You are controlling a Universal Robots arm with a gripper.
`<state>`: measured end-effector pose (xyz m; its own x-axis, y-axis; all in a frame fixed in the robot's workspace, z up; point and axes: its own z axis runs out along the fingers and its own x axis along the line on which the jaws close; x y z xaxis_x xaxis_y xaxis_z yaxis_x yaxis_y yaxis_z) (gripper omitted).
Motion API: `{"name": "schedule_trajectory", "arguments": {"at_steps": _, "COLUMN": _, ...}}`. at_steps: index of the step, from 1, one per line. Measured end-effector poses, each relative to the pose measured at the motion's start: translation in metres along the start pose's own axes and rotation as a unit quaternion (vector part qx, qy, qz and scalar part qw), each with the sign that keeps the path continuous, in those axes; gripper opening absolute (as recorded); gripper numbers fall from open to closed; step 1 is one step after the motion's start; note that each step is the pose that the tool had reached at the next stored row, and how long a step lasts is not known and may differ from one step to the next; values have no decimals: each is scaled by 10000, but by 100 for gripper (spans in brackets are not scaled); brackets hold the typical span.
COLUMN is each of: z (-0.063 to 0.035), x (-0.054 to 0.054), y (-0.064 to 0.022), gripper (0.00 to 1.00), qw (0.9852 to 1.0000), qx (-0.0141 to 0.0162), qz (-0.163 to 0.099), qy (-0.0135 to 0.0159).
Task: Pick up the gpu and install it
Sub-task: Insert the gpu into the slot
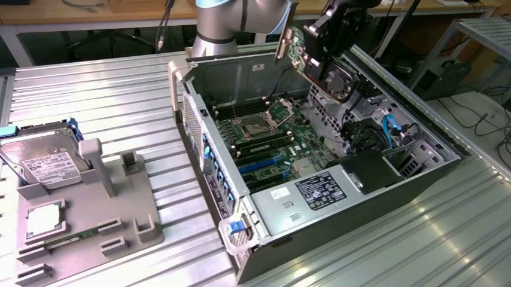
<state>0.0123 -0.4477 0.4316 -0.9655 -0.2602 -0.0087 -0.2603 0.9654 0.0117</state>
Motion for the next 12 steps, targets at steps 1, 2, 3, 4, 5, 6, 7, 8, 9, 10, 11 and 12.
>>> {"name": "schedule_trajectory", "arguments": {"at_steps": 1, "z": 0, "x": 0, "y": 0, "gripper": 28, "qw": 10000, "qx": -1, "qz": -41, "qy": 0}}
{"name": "schedule_trajectory", "arguments": {"at_steps": 2, "z": 0, "x": 0, "y": 0, "gripper": 28, "qw": 10000, "qx": -1, "qz": -92, "qy": 1}}
{"name": "schedule_trajectory", "arguments": {"at_steps": 3, "z": 0, "x": 1, "y": 0, "gripper": 28, "qw": 9999, "qx": -1, "qz": -135, "qy": 2}}
{"name": "schedule_trajectory", "arguments": {"at_steps": 4, "z": 0, "x": 1, "y": 0, "gripper": 28, "qw": 9998, "qx": -2, "qz": -177, "qy": 2}}
{"name": "schedule_trajectory", "arguments": {"at_steps": 5, "z": 0, "x": 1, "y": 0, "gripper": 28, "qw": 9998, "qx": -2, "qz": -217, "qy": 2}}
{"name": "schedule_trajectory", "arguments": {"at_steps": 6, "z": 0, "x": 1, "y": 0, "gripper": 28, "qw": 9997, "qx": -2, "qz": -259, "qy": 3}}
{"name": "schedule_trajectory", "arguments": {"at_steps": 7, "z": 0, "x": 1, "y": 0, "gripper": 28, "qw": 9996, "qx": -3, "qz": -292, "qy": 3}}
{"name": "schedule_trajectory", "arguments": {"at_steps": 8, "z": 0, "x": 2, "y": 0, "gripper": 28, "qw": 9986, "qx": -5, "qz": -524, "qy": 6}}
{"name": "schedule_trajectory", "arguments": {"at_steps": 9, "z": 0, "x": 4, "y": -6, "gripper": 28, "qw": 9969, "qx": -7, "qz": -785, "qy": 9}}
{"name": "schedule_trajectory", "arguments": {"at_steps": 10, "z": 0, "x": 5, "y": -11, "gripper": 28, "qw": 9948, "qx": -9, "qz": -1019, "qy": 12}}
{"name": "schedule_trajectory", "arguments": {"at_steps": 11, "z": 0, "x": 6, "y": -11, "gripper": 28, "qw": 9913, "qx": -12, "qz": -1314, "qy": 15}}
{"name": "schedule_trajectory", "arguments": {"at_steps": 12, "z": 0, "x": 7, "y": -12, "gripper": 28, "qw": 9863, "qx": -14, "qz": -1650, "qy": 19}}
